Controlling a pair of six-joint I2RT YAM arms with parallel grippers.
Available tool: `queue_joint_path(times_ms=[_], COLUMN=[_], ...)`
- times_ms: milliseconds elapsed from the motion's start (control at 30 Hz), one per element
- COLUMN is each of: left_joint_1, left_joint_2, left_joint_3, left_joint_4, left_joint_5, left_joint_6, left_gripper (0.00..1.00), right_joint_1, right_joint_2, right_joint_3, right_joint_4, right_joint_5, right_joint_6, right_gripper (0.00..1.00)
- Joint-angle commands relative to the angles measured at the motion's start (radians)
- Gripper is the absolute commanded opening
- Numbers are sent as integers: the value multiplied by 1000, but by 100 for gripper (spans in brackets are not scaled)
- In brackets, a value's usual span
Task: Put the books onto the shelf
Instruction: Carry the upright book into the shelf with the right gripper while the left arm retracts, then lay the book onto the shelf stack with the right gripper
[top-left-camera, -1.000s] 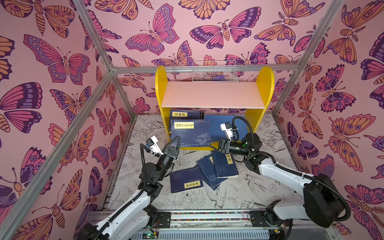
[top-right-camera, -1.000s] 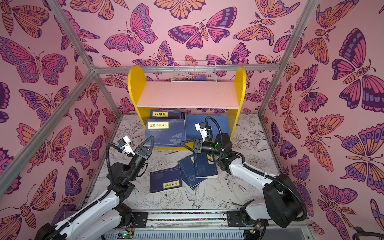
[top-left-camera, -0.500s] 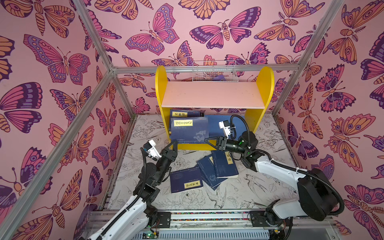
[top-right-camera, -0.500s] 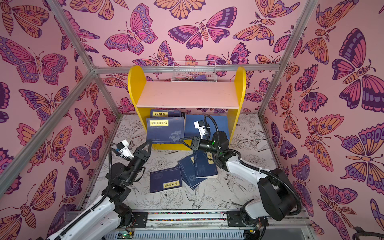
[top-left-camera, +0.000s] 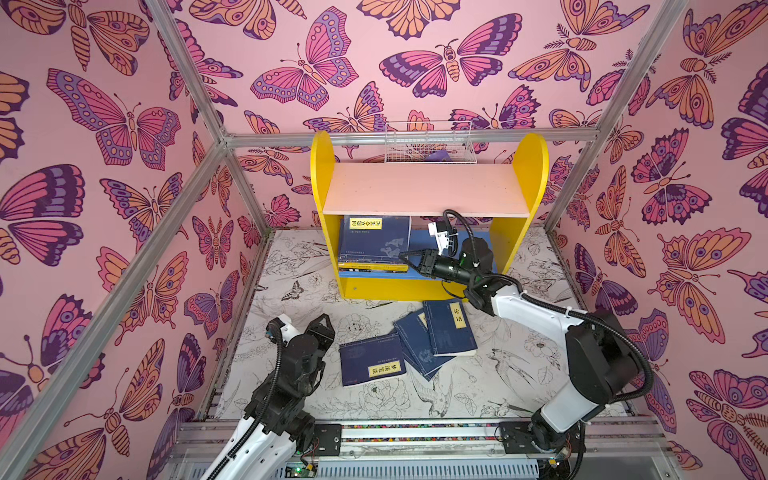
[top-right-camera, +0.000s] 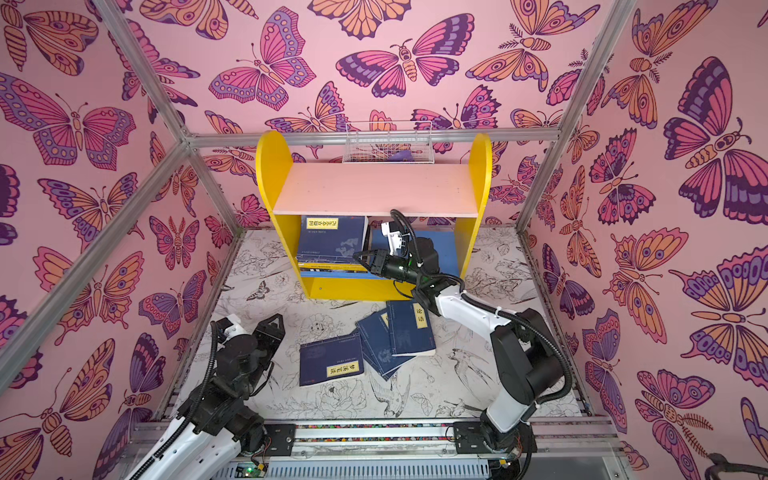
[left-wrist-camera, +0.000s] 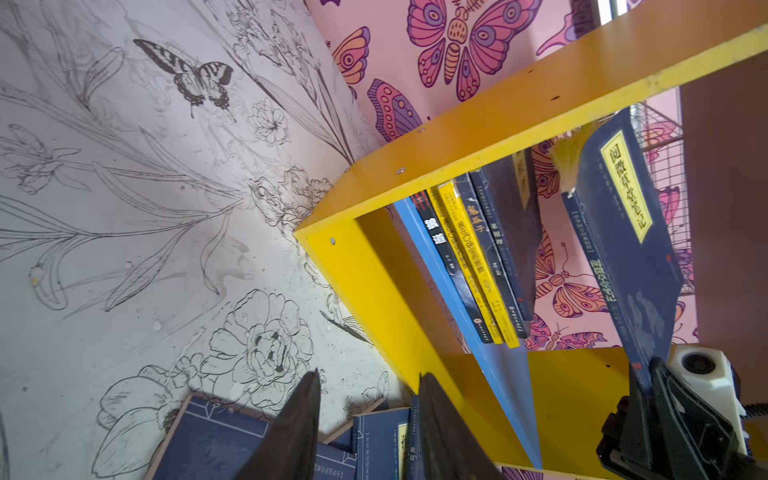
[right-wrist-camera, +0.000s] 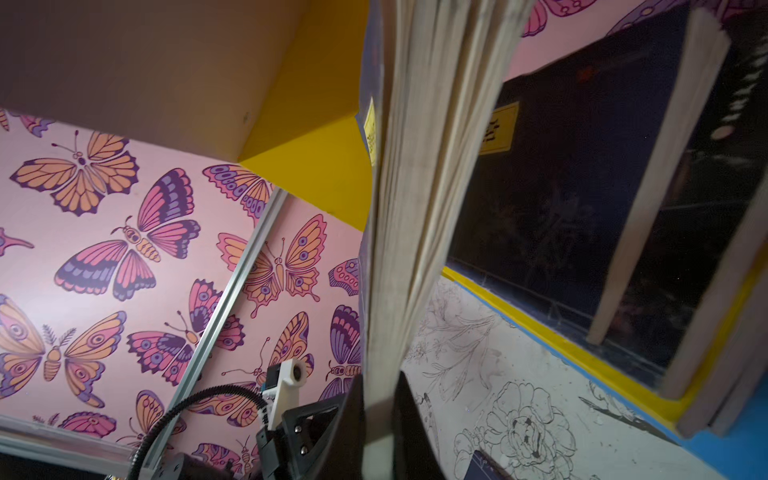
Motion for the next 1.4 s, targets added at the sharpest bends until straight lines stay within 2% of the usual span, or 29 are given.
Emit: queue_joint_path(times_ms=[0, 533, 767, 933, 1033, 1100, 1267, 1367], left_joint_1=[2, 2, 3, 3, 3, 3, 3, 3], left_joint_2=[-1, 20, 29, 29, 30, 32, 33, 35], left_joint_3=[-2, -2, -1, 4, 6, 6, 9, 9], left_joint_4=[-59, -58, -58, -58, -58, -57, -58, -58], left_joint_5=[-24, -16, -11, -10, -8, -5, 1, 6], left_joint_6=[-3, 24, 21, 21, 18, 14, 9, 8], left_gripper=[42, 42, 42, 43, 43, 43, 43, 43], right_joint_1=[-10, -10, -1, 7, 14, 22, 43, 51], right_joint_2=[40, 177, 209, 210, 210, 208, 197, 194], right_joint_3=[91, 269, 334, 373, 406, 428, 490, 533], right_joint_4=[-38, -159, -278, -342, -405, -463, -605, -693], right_joint_5=[10, -18, -16, 27, 57, 85, 164, 213], right_joint_6=[-28, -30, -72, -115, -145, -175, -256, -297], right_gripper=[0, 0, 3, 16, 31, 45, 63, 70])
